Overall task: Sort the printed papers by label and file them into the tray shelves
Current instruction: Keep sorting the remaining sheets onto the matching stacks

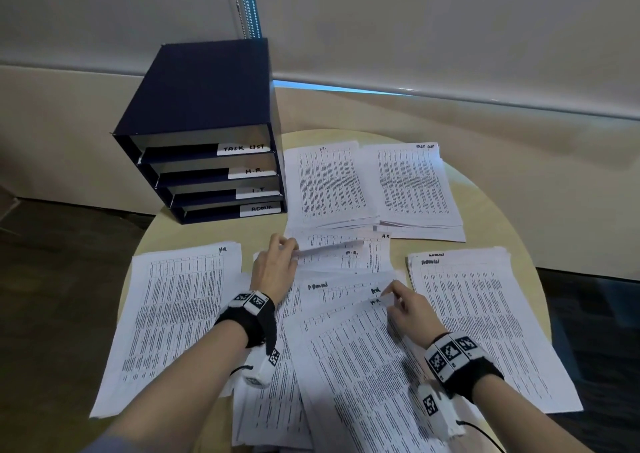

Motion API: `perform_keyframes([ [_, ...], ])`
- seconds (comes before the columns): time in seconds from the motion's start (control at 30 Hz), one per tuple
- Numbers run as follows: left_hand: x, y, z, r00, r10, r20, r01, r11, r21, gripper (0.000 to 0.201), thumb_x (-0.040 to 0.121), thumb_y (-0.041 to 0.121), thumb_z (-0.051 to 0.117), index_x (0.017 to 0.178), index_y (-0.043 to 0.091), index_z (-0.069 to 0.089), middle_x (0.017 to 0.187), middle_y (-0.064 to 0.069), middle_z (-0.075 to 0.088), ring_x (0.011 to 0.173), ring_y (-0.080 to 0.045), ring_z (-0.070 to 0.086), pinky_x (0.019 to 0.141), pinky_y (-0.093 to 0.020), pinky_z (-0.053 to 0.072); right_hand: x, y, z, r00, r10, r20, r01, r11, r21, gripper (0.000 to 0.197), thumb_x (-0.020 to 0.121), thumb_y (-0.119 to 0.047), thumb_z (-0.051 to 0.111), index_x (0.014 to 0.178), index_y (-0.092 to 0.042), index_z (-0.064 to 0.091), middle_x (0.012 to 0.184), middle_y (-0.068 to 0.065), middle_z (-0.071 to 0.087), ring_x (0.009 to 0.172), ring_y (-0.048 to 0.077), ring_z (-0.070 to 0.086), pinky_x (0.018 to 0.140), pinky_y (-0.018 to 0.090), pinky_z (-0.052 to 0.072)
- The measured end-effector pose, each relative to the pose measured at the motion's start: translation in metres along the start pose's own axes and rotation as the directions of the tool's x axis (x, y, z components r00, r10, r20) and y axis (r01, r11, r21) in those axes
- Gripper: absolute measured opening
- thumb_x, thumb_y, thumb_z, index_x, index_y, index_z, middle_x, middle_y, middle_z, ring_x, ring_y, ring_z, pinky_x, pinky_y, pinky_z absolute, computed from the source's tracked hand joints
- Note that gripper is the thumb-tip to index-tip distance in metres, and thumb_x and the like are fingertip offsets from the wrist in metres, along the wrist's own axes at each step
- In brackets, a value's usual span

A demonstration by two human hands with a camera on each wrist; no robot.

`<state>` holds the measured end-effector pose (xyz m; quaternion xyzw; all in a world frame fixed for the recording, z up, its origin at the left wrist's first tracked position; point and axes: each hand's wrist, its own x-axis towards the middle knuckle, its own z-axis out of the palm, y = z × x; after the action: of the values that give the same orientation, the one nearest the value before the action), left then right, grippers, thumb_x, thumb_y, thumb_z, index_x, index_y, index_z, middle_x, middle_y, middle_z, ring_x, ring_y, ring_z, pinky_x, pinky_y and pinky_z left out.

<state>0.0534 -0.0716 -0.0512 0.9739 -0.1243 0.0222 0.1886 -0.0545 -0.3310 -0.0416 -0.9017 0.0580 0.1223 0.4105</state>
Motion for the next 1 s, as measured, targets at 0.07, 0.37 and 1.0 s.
perform_keyframes([
  [0.07, -0.003, -0.001, 0.001, 0.997, 0.074, -0.01, -0.073, 0.996, 0.049, 0.01, 0.085, 0.014, 0.067, 0.09, 0.014, 0.058, 0.09, -0.003, 0.058, 0.056, -0.03, 0.058, 0.052, -0.034, 0.049, -0.001, 0.001, 0.0, 1.0, -0.007, -0.004, 0.007, 1.0, -0.004, 0.017, 0.088, 0.004, 0.048, 0.093, -0.012, 0.053, 0.056, -0.009, 0.045, 0.041, 0.0, 0.035, 0.041, 0.011, 0.03],
  [0.37, 0.008, 0.015, -0.051, 0.939, 0.252, -0.235, -0.233, 0.967, 0.106, 0.007, 0.09, 0.011, 0.061, 0.094, 0.013, 0.056, 0.08, 0.0, 0.056, 0.049, -0.019, 0.05, 0.046, -0.032, 0.047, -0.001, 0.008, -0.001, 0.998, -0.01, -0.069, 0.017, 0.995, 0.103, 0.021, 0.09, 0.003, 0.046, 0.087, -0.015, 0.056, 0.066, 0.01, 0.065, 0.042, 0.0, 0.051, 0.044, 0.013, 0.04],
  [1.0, 0.033, -0.02, -0.193, 0.962, -0.264, -0.076, 0.175, 0.801, -0.573, 0.013, 0.09, 0.006, 0.062, 0.089, 0.018, 0.058, 0.081, -0.007, 0.068, 0.048, -0.009, 0.066, 0.048, -0.024, 0.056, -0.012, 0.026, -0.052, 0.97, 0.239, -0.05, -0.095, 0.557, 0.825, 0.034, 0.077, 0.021, 0.037, 0.065, -0.009, 0.049, 0.063, 0.006, 0.05, 0.06, 0.018, 0.043, 0.048, 0.02, 0.041],
])
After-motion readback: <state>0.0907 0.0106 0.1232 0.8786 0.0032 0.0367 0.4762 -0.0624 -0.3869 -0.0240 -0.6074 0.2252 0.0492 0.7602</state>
